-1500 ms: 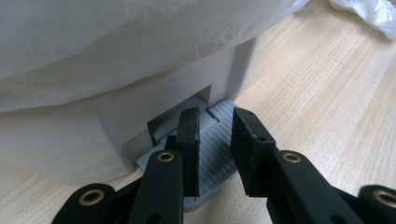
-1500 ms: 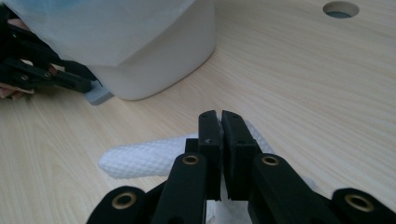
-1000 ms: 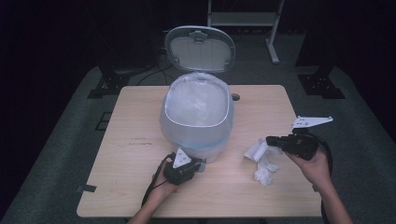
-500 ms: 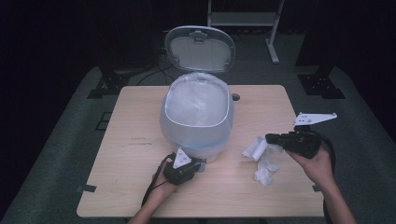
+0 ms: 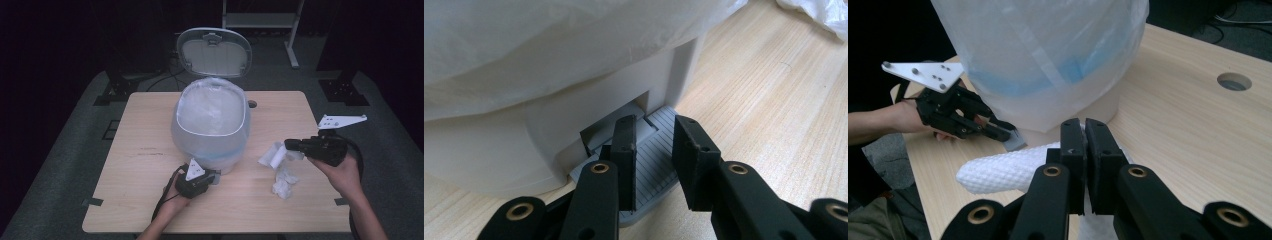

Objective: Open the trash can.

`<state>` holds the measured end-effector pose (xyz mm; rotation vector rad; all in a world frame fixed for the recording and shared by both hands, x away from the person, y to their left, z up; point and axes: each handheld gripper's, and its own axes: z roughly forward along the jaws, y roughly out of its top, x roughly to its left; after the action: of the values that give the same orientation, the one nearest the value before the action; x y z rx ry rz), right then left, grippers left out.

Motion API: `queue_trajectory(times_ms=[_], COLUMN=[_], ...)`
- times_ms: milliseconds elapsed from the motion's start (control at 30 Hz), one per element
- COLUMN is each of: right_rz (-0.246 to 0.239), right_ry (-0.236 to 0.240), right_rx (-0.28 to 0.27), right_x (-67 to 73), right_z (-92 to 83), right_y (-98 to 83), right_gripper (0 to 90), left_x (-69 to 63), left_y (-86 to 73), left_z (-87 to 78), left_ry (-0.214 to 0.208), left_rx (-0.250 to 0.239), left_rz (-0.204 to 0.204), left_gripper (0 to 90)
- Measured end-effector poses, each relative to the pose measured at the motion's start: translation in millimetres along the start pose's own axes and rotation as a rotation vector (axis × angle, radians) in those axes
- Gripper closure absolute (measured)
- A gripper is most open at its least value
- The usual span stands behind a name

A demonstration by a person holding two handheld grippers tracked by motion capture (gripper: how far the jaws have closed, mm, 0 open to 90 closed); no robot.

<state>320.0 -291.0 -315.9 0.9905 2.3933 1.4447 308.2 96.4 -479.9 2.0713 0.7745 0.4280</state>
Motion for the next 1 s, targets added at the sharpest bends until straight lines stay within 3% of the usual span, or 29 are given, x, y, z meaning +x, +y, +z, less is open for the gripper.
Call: queue_trajectory(times_ms=[1000], right_rz=[-0.041], right_ry=[0.056], right_rx=[-0.061], right_x=[20.9], right_z=[-27.8], right_y=[47.3], right_gripper=[86.3], left_x=[-0.3], left_y=[0.0], left_z=[0.2], left_ry=[-0.003], left_rx=[-0.003], left_rz=[-0.007], left_gripper=[71.6])
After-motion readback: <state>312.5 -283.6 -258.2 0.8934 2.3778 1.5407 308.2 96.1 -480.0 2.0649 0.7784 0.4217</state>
